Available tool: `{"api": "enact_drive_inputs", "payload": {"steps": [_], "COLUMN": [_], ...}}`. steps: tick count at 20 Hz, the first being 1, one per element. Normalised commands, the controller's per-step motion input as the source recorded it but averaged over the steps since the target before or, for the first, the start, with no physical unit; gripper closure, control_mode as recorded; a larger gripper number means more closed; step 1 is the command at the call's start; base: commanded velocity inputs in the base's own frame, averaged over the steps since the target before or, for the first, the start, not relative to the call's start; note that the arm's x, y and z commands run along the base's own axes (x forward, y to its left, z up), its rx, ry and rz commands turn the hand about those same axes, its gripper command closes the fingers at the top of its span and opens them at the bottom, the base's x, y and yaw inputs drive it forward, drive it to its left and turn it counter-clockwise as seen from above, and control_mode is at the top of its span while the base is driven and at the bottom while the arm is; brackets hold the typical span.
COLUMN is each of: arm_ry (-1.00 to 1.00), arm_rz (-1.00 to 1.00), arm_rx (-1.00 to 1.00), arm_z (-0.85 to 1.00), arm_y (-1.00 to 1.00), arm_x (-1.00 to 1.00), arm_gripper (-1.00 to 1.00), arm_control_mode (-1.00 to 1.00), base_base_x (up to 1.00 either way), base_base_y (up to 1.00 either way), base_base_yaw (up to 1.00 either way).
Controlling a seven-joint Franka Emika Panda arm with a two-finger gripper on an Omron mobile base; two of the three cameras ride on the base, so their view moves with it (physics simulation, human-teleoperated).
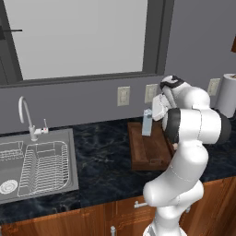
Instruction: Take out the milk from the fridge and place it on the tray on the counter. Then take the sugar cube near the tray and place it in the tray.
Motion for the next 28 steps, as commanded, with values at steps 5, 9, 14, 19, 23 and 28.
{"api": "enact_drive_inputs", "payload": {"steps": [5,9,14,19,23,28], "arm_ry": [0.00,0.00,0.00,-0.02,-0.04,-0.01], "arm_rz": [0.07,0.05,0.00,0.08,0.16,0.22], "arm_rx": [0.00,0.00,-0.01,-0.08,-0.08,-0.10], "arm_z": [0.58,0.61,0.33,0.01,0.00,0.00], "arm_y": [-0.06,-0.03,-0.23,-0.44,-0.50,-0.40], "arm_x": [0.00,-0.01,-0.17,-0.61,-0.73,-0.73], "arm_gripper": [-1.00,-1.00,-1.00,-1.00,-1.00,-1.00], "arm_control_mode": [-1.00,-1.00,-1.00,-1.00,-1.00,-1.00], "base_base_x": [0.00,0.00,0.00,0.00,0.00,0.00], "base_base_y": [0.00,0.00,0.00,0.00,0.00,0.00], "base_base_yaw": [0.00,0.00,0.00,0.00,0.00,0.00]}}
